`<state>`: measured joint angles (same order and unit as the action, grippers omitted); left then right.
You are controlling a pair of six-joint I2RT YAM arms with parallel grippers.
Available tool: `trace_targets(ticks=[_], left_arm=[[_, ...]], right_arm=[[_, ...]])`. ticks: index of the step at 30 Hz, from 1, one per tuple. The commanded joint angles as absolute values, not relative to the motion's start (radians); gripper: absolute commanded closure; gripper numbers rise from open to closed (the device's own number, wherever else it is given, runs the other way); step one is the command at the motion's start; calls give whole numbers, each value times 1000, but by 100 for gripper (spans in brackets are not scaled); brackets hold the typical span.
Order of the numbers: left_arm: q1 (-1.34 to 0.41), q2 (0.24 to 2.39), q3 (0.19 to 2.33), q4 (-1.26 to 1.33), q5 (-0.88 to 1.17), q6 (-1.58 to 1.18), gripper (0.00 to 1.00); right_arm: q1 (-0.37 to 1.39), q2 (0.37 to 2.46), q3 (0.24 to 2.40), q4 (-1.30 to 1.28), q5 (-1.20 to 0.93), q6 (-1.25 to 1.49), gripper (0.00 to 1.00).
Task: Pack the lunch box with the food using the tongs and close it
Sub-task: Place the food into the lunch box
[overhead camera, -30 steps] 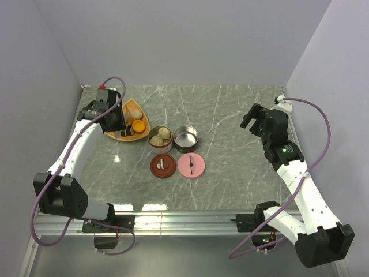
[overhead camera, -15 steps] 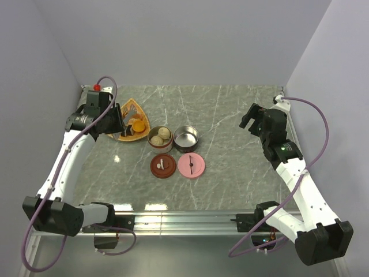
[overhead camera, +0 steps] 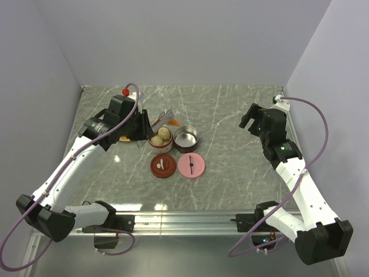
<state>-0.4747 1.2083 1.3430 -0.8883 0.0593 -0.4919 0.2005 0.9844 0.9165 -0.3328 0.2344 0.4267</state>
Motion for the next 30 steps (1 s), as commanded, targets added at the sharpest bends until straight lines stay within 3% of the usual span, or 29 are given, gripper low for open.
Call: trace_targets(ticks=[1,15,24,30], left_arm=[[-521,1212,1394,-827,75,-546,72],[-617,1246,1310,-776,54,-552,69],[-617,1273,1290,-732,61,-534,55],[-618,1278,1296,-738,51,-512,52]], right_arm=[[207,960,953,-308,244,429,6],[209,923,937,-334,262,440,6],[209,910,931,-342,278,451,6],[209,902,927,-345,285,460,6]])
